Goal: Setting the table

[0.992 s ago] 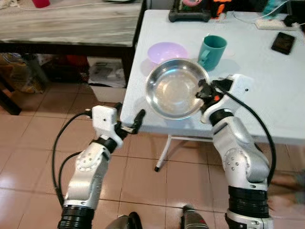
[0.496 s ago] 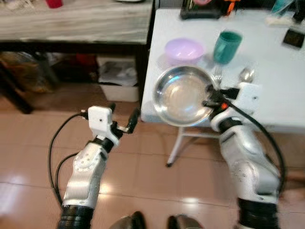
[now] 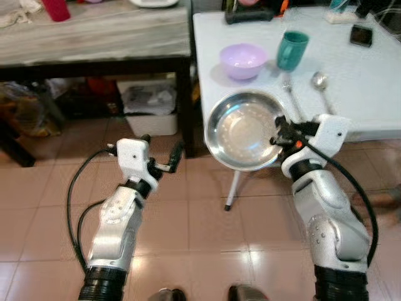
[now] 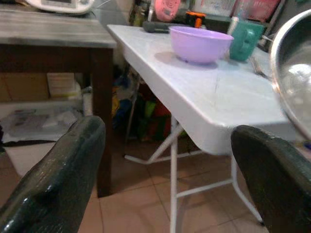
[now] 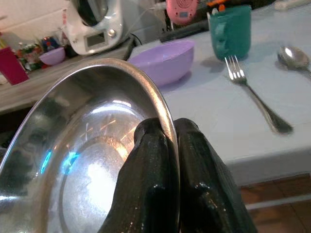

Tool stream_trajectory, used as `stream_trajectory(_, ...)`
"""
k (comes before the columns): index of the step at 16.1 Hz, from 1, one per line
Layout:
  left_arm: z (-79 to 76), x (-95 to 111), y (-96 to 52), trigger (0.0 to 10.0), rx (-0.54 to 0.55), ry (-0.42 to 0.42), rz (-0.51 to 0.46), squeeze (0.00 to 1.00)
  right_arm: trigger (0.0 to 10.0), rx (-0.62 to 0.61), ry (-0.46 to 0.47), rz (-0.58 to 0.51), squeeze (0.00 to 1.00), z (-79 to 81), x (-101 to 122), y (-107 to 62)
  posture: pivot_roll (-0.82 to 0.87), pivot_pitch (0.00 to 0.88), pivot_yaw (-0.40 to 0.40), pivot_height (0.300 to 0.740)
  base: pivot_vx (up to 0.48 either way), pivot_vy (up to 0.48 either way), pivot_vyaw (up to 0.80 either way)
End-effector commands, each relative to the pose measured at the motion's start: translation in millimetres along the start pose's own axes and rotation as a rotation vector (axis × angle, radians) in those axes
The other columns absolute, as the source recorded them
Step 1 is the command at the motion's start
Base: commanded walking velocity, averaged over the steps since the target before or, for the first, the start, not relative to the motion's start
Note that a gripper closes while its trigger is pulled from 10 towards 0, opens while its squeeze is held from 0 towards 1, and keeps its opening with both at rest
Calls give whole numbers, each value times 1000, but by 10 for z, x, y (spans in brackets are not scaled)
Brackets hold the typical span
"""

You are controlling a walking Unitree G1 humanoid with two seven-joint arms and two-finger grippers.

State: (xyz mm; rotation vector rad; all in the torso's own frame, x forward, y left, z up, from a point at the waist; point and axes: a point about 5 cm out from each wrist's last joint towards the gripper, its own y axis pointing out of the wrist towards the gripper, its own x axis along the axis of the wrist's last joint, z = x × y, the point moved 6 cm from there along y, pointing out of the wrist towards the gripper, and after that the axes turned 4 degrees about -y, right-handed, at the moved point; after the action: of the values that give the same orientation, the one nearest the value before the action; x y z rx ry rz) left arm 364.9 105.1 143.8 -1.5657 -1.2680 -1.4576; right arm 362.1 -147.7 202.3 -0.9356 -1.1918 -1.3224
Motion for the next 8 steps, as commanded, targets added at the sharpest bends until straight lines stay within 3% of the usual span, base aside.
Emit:
stream_trajectory(1, 34, 7, -24, 10000, 17, 18, -1, 0, 10000, -2, -11, -40, 0, -18, 98, -5, -228, 166, 55, 740, 0, 0, 0)
stream_trajectory(3, 12, 19, -21, 10000, -5, 3, -4, 0, 10000, 3, -22, -49, 0, -9, 109, -7, -230, 164, 57, 740, 0, 0, 0)
stream_trajectory(8, -27, 21, -2, 10000, -20, -7, -4, 0, 10000, -1, -23, -59, 0, -10, 113, -16, -231, 162, 56, 740, 344, 0, 0)
